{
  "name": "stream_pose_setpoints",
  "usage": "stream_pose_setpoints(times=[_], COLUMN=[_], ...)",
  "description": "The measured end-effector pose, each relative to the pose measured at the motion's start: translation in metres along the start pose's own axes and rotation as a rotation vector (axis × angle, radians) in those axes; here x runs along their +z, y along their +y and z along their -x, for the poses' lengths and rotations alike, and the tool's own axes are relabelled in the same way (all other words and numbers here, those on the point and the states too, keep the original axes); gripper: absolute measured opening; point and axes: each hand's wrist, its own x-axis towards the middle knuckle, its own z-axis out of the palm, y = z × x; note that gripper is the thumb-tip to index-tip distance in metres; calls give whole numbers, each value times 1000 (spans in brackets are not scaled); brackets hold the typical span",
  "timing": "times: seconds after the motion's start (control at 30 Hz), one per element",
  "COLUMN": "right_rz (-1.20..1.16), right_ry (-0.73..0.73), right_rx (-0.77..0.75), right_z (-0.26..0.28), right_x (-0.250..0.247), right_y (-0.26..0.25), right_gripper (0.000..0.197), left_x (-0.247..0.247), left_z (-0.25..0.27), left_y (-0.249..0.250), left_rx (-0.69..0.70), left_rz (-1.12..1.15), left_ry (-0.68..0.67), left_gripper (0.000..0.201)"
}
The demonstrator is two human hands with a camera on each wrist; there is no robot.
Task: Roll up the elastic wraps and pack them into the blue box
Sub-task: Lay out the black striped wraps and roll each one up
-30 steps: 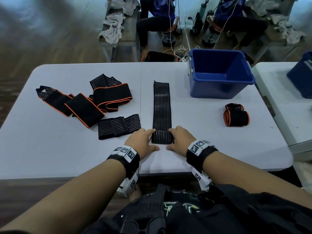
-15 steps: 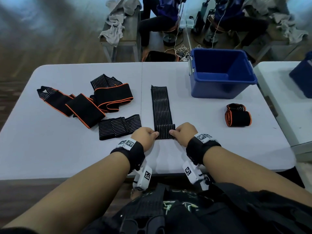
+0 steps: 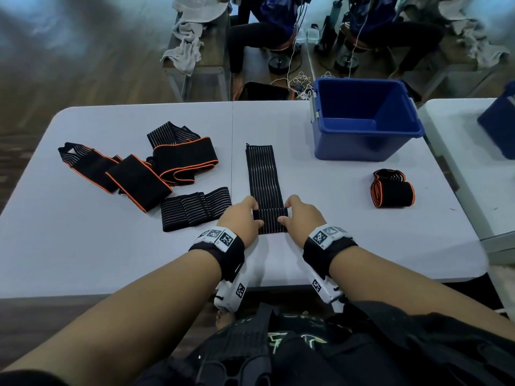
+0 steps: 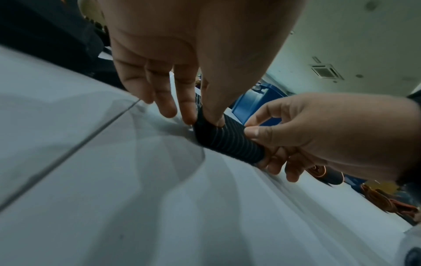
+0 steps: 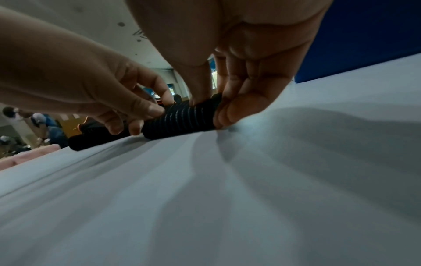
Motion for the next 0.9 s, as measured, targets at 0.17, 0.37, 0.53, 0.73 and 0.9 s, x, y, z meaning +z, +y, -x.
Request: stream_pose_setpoints(times=[0.17,0.37,0.53,0.73,0.9], right_rz=[45,-51,-217,-166,-100], right_ry=[-49,-105,-76,-58,-90], right_rx=[-59,-72,-19,65,127], right_z=[2,-3,-5,-13,-17], right_x=[1,0,0,5,3], right_y=[5,18,19,15,9], right_gripper=[52,65,16,49,50], left_x=[0,4,2,2,2], left_z=[3,11,10,6,1], left_y=[-1,-15,-23,-19,-13], left_rx=[54,203,122,4,-43], left_rz=[-65,-183,-31,89,15], left_ry=[7,-50,-27,-36,-57], left_gripper=[35,49,37,44,48])
